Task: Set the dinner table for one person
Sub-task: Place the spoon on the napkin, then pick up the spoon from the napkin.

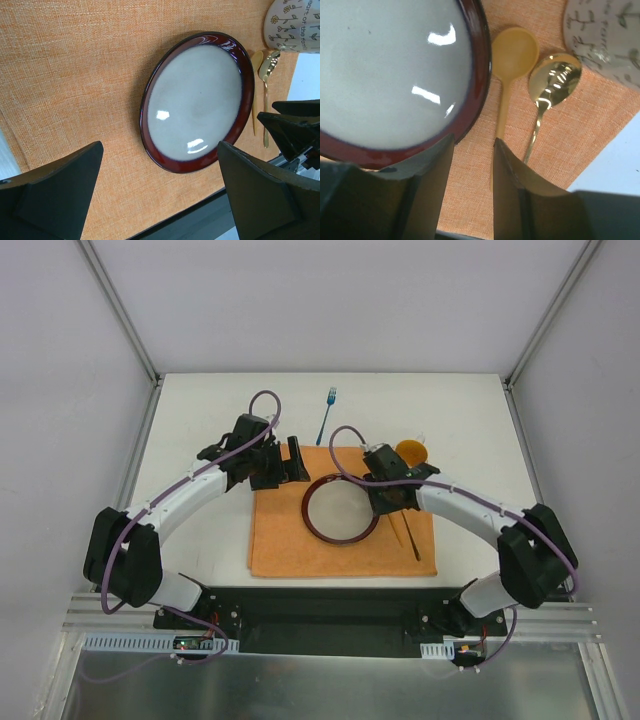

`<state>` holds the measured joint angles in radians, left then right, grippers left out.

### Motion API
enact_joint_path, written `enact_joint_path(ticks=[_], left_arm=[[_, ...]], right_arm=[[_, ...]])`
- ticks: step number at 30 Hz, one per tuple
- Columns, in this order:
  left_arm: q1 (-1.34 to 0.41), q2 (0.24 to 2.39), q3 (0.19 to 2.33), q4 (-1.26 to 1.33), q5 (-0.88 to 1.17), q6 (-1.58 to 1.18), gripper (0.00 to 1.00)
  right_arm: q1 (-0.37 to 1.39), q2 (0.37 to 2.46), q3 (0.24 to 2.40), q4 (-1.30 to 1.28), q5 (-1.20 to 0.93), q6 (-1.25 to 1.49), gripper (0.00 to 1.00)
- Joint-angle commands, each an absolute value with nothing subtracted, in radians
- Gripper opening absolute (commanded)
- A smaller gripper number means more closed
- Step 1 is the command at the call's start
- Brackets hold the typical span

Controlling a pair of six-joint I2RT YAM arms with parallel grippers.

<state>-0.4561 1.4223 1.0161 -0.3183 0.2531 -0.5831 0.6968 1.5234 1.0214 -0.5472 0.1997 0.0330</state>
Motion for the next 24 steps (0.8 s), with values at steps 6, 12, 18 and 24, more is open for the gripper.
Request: enact_joint_path(ticks=[6,12,18,24], left_arm=[[-0.448,1.396,1.031,-0.322,0.27,-0.555,0.99],[-0.446,1.396,1.035,-0.337,0.27,-0.549,0.99],[-0.448,1.39,1.042,-0.363,0.27,-0.537,0.99],[-0.448,1.393,1.055,-0.396,0.271,-0.515,0.99]], right_arm=[[0.693,1.319,0.784,-0.171,0.264,0.047,0.45],[0.687,1.325,0.71,-0.123,0.264,0.107,0.45],[0.686,1.292,0.677,-0.117,0.268,0.147,0.44],[0.669,1.299,0.667,-0.15,0.31,0.178,0.42]])
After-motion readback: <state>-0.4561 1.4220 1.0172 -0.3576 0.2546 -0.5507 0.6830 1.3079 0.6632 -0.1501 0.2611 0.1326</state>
